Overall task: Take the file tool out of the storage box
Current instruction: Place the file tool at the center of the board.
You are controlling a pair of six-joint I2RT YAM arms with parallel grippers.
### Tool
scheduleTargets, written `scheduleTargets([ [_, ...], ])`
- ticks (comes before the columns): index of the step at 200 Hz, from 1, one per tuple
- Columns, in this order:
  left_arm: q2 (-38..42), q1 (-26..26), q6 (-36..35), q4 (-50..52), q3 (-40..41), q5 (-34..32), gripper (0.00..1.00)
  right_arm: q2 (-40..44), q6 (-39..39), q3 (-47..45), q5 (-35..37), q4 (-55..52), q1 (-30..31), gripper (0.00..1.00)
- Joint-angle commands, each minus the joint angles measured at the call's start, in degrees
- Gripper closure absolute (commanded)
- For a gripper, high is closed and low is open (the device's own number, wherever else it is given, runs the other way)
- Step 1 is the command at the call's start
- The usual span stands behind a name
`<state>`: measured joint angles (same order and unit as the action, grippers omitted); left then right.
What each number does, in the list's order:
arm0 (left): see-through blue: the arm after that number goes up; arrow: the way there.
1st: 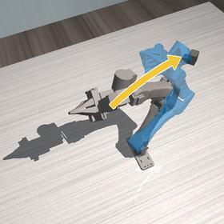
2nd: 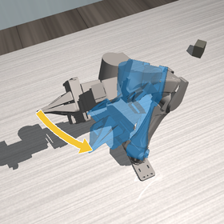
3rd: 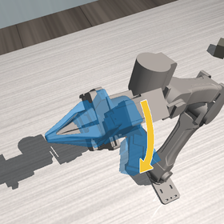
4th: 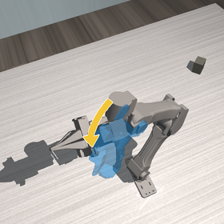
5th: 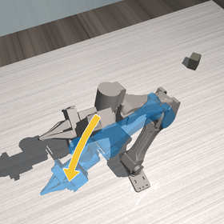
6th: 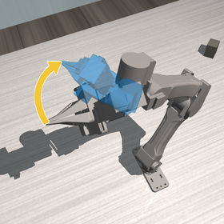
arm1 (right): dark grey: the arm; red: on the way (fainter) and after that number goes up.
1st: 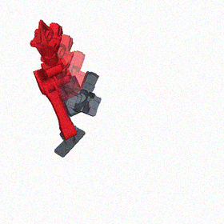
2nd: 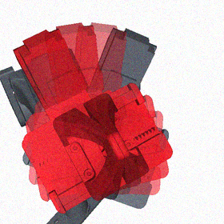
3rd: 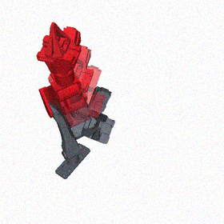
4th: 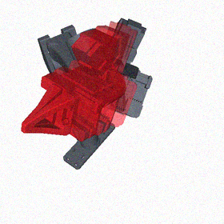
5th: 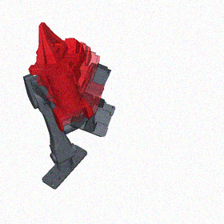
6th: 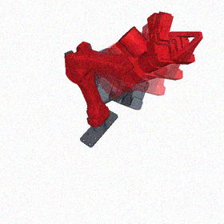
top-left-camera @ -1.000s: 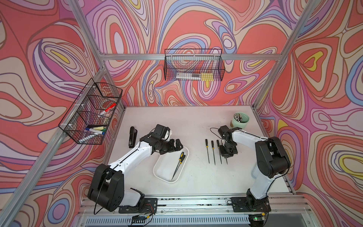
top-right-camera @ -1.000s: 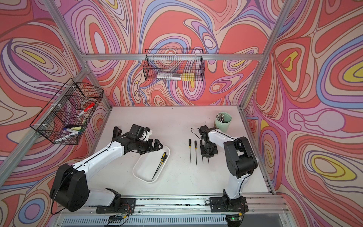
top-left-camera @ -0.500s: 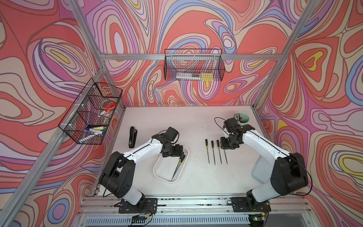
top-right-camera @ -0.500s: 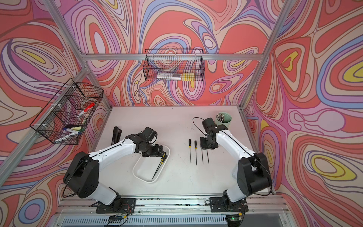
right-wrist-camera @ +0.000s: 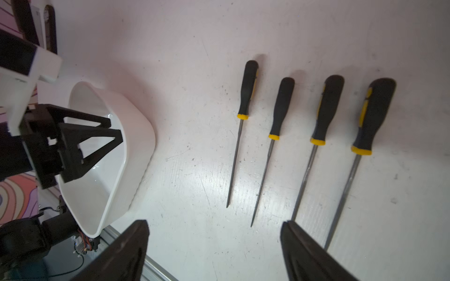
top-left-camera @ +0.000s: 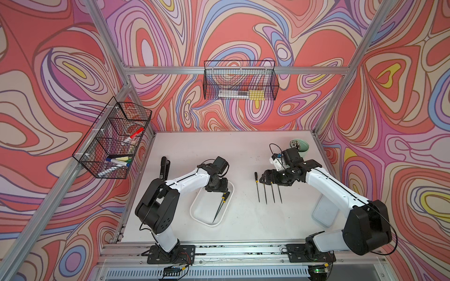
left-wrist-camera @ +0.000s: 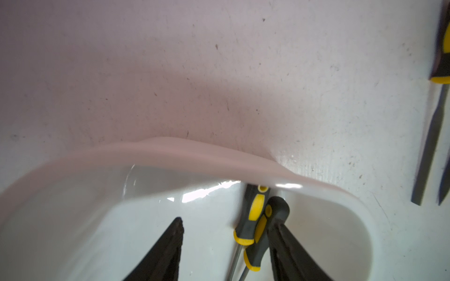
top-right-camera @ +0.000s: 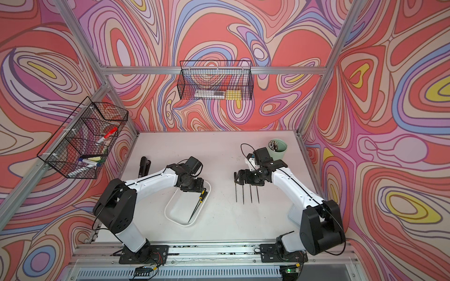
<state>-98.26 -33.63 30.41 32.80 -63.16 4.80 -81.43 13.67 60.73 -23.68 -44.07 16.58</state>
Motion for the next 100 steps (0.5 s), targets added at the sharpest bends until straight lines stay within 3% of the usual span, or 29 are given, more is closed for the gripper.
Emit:
scheduleTargets([
  [1, -0.9, -0.47, 0.04, -2.8, 0.25, 0.99, 0.42, 0.1, 0.54, -0.17, -3.21, 2.65, -0.23, 0.03],
  [100, -4.33, -1.01, 0.35, -6.46, 1.13, 1.77, 0.5, -1.92, 1.46, 0.44, -2.78, 3.29, -0.24, 0.02],
])
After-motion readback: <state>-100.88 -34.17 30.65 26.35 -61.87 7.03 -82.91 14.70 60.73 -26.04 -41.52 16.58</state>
